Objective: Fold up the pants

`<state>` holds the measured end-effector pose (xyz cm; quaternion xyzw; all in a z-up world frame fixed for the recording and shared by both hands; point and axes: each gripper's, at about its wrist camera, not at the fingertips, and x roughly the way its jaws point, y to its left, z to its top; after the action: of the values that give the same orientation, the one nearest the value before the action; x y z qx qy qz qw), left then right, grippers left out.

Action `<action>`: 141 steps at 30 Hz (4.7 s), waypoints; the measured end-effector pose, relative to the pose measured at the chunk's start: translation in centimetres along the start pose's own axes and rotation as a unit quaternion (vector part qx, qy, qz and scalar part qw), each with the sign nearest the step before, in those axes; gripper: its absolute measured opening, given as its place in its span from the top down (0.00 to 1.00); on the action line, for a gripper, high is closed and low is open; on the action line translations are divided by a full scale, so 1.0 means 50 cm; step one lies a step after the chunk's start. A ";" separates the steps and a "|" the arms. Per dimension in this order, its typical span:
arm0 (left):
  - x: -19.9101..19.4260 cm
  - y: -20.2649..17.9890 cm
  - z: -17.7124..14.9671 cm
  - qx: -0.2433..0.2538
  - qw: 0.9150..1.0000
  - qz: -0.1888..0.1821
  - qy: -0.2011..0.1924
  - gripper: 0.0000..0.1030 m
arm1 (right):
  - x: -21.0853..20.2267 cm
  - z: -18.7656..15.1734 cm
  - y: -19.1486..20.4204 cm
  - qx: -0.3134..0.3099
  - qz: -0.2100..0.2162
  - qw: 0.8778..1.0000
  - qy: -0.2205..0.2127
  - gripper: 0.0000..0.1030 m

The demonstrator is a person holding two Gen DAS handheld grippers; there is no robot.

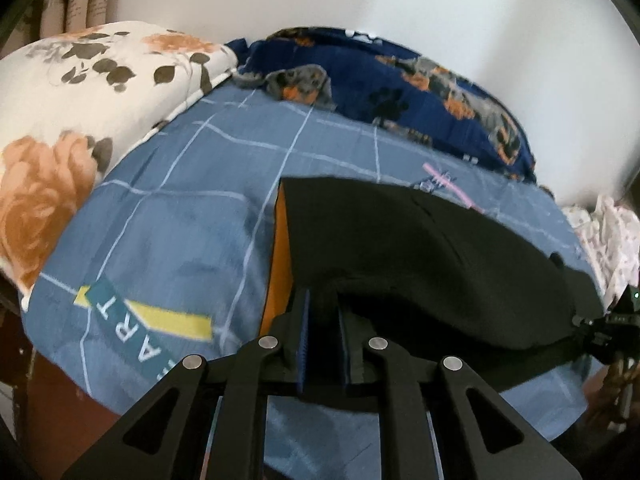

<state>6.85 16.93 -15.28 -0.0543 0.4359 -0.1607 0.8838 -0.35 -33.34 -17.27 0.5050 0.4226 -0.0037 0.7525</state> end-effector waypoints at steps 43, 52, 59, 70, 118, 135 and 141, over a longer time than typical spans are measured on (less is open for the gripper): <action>0.116 -0.217 -0.050 0.100 0.994 0.028 0.040 0.38 | -0.112 0.017 -0.146 0.111 0.085 0.989 -0.057 0.71; 0.120 -0.210 -0.059 0.095 0.994 0.038 0.040 0.38 | -0.257 0.157 -0.273 0.144 0.073 0.971 -0.178 0.70; 0.125 -0.208 -0.058 0.106 0.992 0.048 0.039 0.38 | -0.352 0.219 -0.318 0.129 0.047 0.962 -0.238 0.95; 0.131 -0.203 -0.055 0.112 0.991 0.051 0.042 0.34 | -0.357 0.109 -0.428 0.180 0.051 0.958 -0.218 0.96; 0.138 -0.205 -0.058 0.118 0.991 0.058 0.039 0.18 | -0.537 0.099 -0.534 0.153 -0.038 0.943 -0.293 0.93; 0.139 -0.207 -0.059 0.119 0.990 0.058 0.040 0.17 | -0.510 0.155 -0.501 0.148 -0.031 0.953 -0.262 0.78; 0.139 -0.207 -0.059 0.117 0.991 0.058 0.039 0.16 | -0.493 0.180 -0.493 0.148 -0.060 0.955 -0.250 0.94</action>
<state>6.02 5.00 -19.91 0.0818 0.4505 -0.1610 0.8743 -21.16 -62.64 -18.96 0.5677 0.2450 -0.2373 0.7493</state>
